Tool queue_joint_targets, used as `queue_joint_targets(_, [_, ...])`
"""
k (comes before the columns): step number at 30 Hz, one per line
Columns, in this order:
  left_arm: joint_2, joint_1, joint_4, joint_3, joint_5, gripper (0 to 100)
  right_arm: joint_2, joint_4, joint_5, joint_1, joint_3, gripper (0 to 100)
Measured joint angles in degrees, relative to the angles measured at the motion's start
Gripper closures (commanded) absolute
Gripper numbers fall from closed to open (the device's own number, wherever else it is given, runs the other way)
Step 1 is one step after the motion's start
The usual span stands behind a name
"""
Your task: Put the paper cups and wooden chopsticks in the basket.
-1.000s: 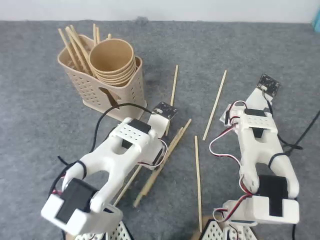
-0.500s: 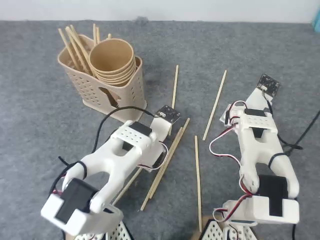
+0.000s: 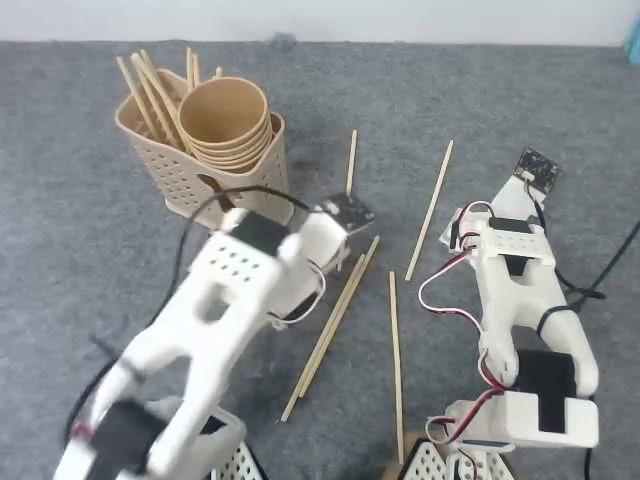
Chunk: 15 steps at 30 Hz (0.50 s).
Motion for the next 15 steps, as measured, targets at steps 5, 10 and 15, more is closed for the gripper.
queue_joint_targets(5, [-17.32, 0.00, 2.20, -2.46, -0.44, 99, 0.00, 0.00, 0.00, 0.00, 0.00, 90.5])
queue_joint_targets(10, [-31.12, -0.70, 2.37, -6.33, -0.62, 99, 0.00, 0.00, 0.00, 0.00, 0.00, 90.5])
queue_joint_targets(15, [-35.25, -11.78, -1.76, -20.92, 7.38, 99, 0.00, 0.00, 0.00, 0.00, 0.00, 90.5])
